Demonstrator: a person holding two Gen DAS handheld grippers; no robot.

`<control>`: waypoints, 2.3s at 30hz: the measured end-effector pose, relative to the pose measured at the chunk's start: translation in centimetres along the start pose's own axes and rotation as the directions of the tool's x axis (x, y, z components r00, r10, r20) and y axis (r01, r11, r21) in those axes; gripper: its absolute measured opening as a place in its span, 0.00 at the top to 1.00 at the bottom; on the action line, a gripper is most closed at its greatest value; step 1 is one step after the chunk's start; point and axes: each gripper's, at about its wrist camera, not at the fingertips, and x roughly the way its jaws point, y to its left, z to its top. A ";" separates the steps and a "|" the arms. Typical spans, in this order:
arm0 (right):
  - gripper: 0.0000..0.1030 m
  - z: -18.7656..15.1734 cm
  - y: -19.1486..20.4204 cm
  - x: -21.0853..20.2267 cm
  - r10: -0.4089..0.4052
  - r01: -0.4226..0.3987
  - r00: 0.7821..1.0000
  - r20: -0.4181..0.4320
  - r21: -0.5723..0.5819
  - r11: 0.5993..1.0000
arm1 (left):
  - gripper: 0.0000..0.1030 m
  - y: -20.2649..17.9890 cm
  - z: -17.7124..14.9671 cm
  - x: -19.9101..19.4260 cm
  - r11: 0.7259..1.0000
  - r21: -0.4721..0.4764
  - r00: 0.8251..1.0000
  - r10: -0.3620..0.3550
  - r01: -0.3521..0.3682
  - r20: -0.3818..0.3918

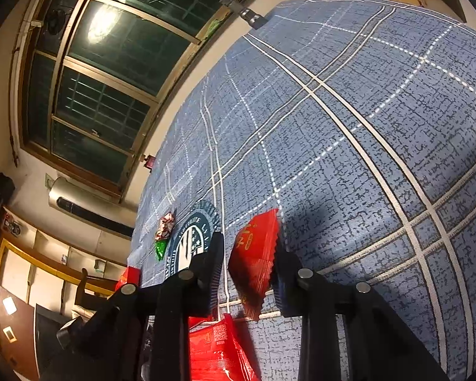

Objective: Organize snacks
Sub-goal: 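Lift the red packet off the bedspread with the right tool, then drop the black packet into the tray with the left tool while the right drops the red packet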

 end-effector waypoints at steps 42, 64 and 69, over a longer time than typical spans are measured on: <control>0.78 -0.8 -1.0 -0.8 0.190 -0.190 0.982 0.013 0.044 0.981 | 0.68 1.1 -1.8 -4.1 1.000 -0.003 0.987 -0.001 0.001 0.162; 0.78 -4.4 3.6 1.9 0.195 -0.197 0.980 -0.051 -0.041 0.980 | 0.68 2.1 -2.4 -8.2 0.998 -0.032 0.961 0.057 -0.050 0.271; 0.78 -6.3 9.6 5.5 0.201 -0.224 0.967 -0.158 -0.142 0.964 | 0.68 3.6 -2.6 -9.0 0.995 -0.062 0.951 0.087 -0.072 0.295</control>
